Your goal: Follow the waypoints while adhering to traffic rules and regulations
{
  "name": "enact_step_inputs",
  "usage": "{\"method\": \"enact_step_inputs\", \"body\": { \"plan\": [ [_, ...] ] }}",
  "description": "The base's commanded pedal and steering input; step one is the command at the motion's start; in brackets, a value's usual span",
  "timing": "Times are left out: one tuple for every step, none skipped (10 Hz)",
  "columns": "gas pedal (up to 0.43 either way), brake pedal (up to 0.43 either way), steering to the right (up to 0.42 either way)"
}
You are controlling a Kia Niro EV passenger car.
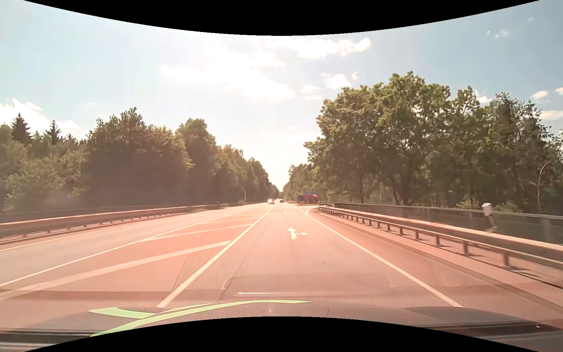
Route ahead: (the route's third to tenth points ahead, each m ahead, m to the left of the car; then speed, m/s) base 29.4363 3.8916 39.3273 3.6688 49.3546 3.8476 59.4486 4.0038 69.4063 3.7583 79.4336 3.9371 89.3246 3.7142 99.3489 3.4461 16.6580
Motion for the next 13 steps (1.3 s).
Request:
{"method": "enact_step_inputs", "body": {
  "plan": [
    [0.028,0.000,0.001],
    [0.028,0.000,0.002],
    [0.028,0.000,0.002],
    [0.028,0.000,0.002],
    [0.028,0.000,0.001],
    [0.028,0.000,0.002],
    [0.028,0.000,0.002],
    [0.028,0.000,0.002],
    [0.028,0.000,0.002],
    [0.028,0.000,0.001],
    [0.028,0.000,0.001],
    [0.028,0.000,0.001],
    [0.028,0.000,0.001]
  ]
}}
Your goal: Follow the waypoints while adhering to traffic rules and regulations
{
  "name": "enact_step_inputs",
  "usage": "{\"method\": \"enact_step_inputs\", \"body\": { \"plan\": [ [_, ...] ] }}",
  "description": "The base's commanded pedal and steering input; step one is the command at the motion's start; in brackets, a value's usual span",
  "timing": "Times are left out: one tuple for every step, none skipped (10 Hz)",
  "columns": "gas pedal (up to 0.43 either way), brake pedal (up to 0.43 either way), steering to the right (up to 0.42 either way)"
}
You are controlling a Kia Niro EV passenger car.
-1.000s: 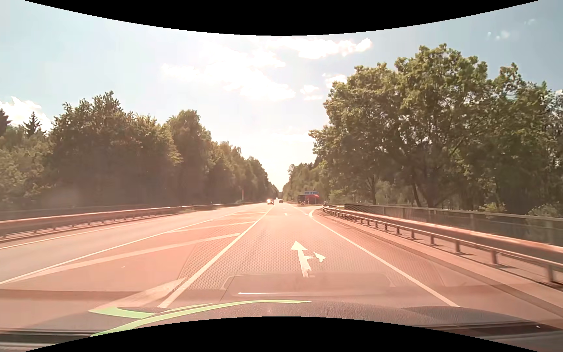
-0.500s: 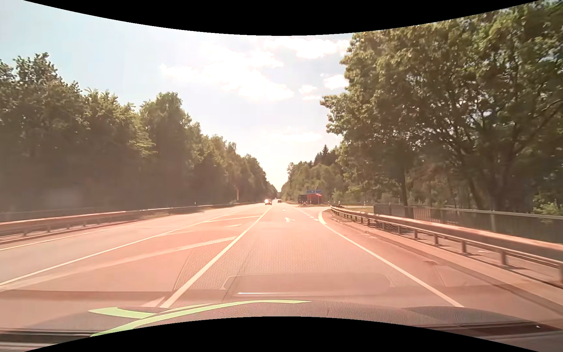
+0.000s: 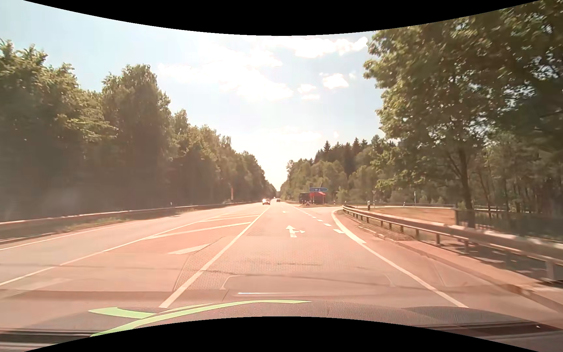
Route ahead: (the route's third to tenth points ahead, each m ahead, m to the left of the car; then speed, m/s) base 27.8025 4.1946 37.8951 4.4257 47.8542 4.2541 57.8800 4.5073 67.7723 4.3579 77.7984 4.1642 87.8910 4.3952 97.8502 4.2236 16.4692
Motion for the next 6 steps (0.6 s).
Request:
{"method": "enact_step_inputs", "body": {
  "plan": [
    [0.028,0.000,0.001],
    [0.028,0.000,0.001],
    [0.028,0.000,0.001],
    [0.028,0.000,0.000],
    [0.028,0.000,0.000],
    [0.028,0.000,0.000]
  ]
}}
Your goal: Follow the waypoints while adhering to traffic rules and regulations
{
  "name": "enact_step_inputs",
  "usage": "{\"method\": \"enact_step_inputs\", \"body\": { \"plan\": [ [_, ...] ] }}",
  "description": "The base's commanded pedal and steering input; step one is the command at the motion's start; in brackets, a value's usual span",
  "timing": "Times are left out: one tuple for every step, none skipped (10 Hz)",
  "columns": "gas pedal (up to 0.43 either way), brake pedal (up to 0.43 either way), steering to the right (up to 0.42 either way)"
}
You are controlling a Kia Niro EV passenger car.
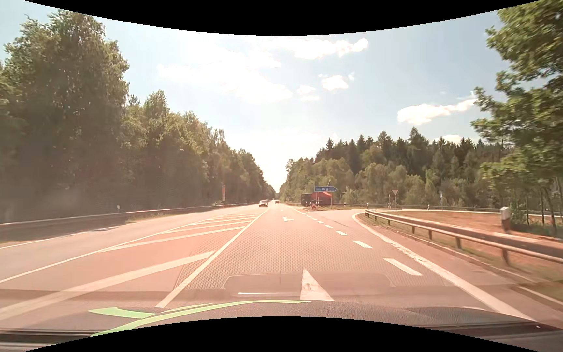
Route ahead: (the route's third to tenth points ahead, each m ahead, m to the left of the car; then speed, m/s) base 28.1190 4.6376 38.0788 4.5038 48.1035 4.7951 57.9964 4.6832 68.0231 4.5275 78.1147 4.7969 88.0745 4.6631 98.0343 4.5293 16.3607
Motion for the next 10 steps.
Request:
{"method": "enact_step_inputs", "body": {
  "plan": [
    [0.028,0.000,0.000],
    [0.028,0.000,0.000],
    [0.028,0.000,0.000],
    [0.028,0.000,0.000],
    [0.028,0.000,0.000],
    [0.028,0.000,0.000],
    [0.028,0.000,0.000],
    [0.028,0.000,0.000],
    [0.028,0.000,0.000],
    [0.028,0.000,-0.001]
  ]
}}
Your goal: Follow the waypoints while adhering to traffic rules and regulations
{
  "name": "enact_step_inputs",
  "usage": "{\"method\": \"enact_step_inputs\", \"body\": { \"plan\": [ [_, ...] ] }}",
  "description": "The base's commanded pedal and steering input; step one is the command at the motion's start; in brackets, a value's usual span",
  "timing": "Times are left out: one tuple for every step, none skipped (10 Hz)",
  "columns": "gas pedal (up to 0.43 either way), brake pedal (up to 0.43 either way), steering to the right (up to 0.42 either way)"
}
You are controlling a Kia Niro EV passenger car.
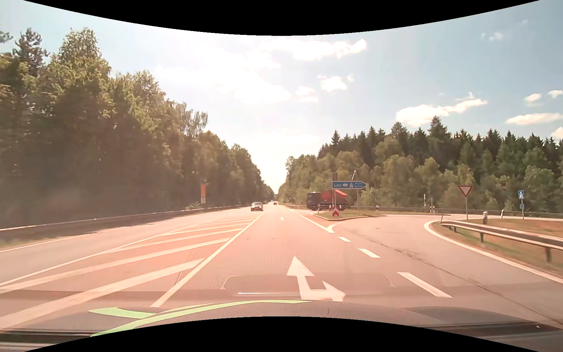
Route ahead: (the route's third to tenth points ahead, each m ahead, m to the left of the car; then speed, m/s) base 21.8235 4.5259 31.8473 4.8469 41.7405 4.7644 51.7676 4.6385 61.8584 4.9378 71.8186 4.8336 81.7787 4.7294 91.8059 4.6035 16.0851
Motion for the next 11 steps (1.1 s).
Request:
{"method": "enact_step_inputs", "body": {
  "plan": [
    [0.028,0.000,-0.001],
    [0.028,0.000,-0.001],
    [0.028,0.000,-0.002],
    [0.039,0.000,-0.001],
    [0.039,0.000,-0.001],
    [0.039,0.000,-0.002],
    [0.039,0.000,-0.002],
    [0.039,0.000,-0.001],
    [0.047,0.000,-0.002],
    [0.047,0.000,-0.002],
    [0.059,0.000,-0.002]
  ]
}}
